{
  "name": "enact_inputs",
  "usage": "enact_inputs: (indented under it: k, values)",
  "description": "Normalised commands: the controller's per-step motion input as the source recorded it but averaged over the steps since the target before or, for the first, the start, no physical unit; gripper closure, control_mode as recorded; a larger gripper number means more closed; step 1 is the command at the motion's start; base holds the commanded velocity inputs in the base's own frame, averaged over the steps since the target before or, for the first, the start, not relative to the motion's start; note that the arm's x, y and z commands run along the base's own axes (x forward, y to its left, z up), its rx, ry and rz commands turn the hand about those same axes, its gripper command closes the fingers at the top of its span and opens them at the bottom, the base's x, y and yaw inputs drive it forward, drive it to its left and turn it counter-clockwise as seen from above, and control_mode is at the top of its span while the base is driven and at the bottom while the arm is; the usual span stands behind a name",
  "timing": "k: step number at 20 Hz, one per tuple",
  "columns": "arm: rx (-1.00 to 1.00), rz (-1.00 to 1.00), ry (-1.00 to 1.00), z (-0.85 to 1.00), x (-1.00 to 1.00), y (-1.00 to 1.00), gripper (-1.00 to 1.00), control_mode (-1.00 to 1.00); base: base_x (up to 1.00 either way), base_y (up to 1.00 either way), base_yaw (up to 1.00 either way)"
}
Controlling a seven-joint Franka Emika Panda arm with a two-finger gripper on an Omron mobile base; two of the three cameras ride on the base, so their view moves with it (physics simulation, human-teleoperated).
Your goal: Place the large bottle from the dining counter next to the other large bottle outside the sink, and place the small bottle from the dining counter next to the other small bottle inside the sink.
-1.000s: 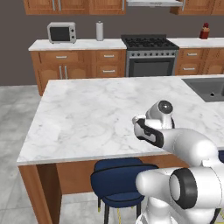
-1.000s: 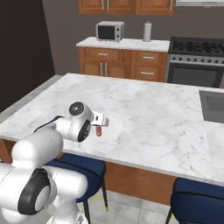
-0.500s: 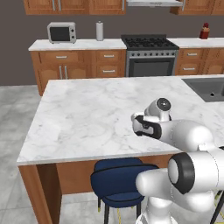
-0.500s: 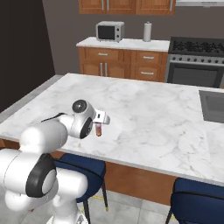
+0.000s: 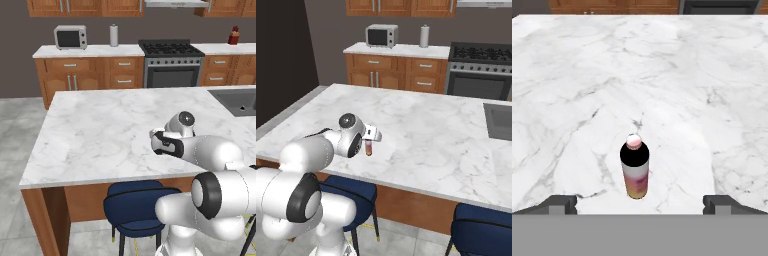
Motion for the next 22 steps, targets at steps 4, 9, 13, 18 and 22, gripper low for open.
enact_inputs:
  k: [4,9,13,18,22]
  values:
    - [0.0,0.0,0.0,-0.01,0.05,0.0,-1.0,-1.0,0.0,0.0,0.0]
    - [0.0,0.0,0.0,-0.15,0.07,0.02,-1.0,-1.0,0.0,0.0,0.0]
    - [0.0,0.0,0.0,-0.18,0.06,0.03,-1.0,-1.0,0.0,0.0,0.0]
    - [0.0,0.0,0.0,-0.01,0.06,0.0,-1.0,-1.0,0.0,0.0,0.0]
    - [0.0,0.0,0.0,0.0,0.08,0.0,-1.0,-1.0,0.0,0.0,0.0]
